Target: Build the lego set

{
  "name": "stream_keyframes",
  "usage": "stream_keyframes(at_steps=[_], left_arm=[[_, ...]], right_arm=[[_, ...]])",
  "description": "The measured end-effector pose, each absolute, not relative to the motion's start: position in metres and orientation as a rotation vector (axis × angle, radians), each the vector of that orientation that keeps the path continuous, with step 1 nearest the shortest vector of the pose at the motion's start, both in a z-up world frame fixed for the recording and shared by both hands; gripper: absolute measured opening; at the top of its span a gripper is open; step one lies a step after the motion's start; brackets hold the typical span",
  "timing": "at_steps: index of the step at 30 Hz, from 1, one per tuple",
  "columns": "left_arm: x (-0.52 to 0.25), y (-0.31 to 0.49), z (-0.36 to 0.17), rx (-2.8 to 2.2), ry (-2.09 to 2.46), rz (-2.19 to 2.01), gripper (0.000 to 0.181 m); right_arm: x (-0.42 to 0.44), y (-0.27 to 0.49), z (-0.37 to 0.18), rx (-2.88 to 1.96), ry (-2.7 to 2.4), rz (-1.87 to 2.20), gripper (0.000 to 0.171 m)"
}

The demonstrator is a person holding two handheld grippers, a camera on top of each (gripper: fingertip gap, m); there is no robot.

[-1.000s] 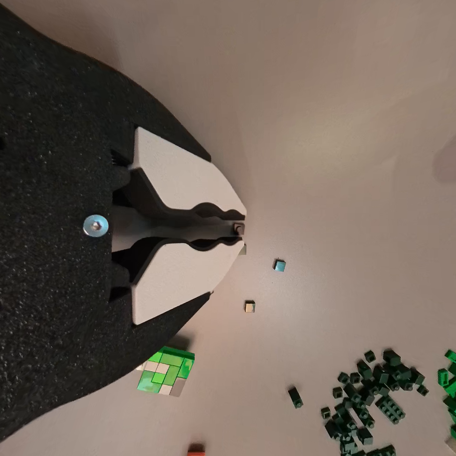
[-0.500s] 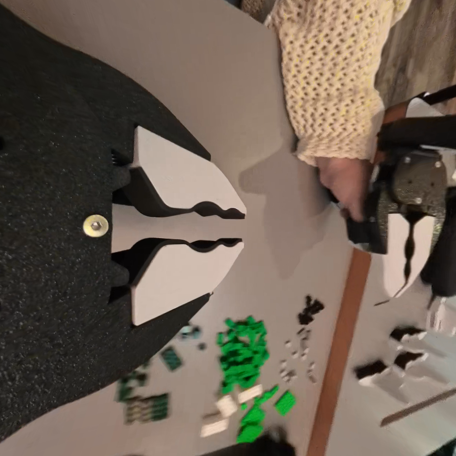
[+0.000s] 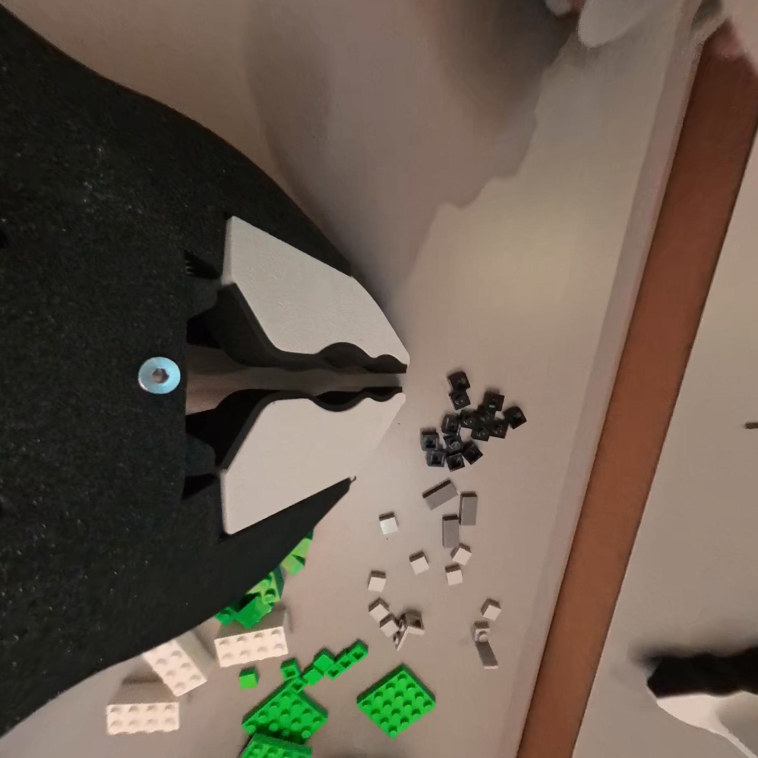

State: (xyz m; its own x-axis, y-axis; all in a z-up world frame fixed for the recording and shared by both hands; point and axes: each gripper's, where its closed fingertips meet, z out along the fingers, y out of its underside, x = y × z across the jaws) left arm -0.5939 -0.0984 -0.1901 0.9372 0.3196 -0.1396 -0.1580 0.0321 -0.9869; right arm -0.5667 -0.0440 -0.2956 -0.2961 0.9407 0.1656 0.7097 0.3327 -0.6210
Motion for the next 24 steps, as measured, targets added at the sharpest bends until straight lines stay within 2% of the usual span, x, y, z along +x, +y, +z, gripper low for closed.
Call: stream_keyframes(at_steps=[7, 18, 24], left_arm=[[-0.592, -0.096, -0.19, -1.498, -0.125, 0.358, 0.0], [-0.59, -0.095, -0.19, -1.496, -0.11, 0.349, 0.0], [-0.591, -0.095, -0.19, -1.496, -0.11, 0.353, 0.0]], right_arm=[[-0.587, -0.041, -0.297, -1.426, -2.054, 0.664, 0.004], [-0.598, -0.042, -0.297, -1.411, -2.095, 0.728, 0.013], [-0.598, -0.045, -0.295, -1.363, -2.122, 0.7, 0.008]])
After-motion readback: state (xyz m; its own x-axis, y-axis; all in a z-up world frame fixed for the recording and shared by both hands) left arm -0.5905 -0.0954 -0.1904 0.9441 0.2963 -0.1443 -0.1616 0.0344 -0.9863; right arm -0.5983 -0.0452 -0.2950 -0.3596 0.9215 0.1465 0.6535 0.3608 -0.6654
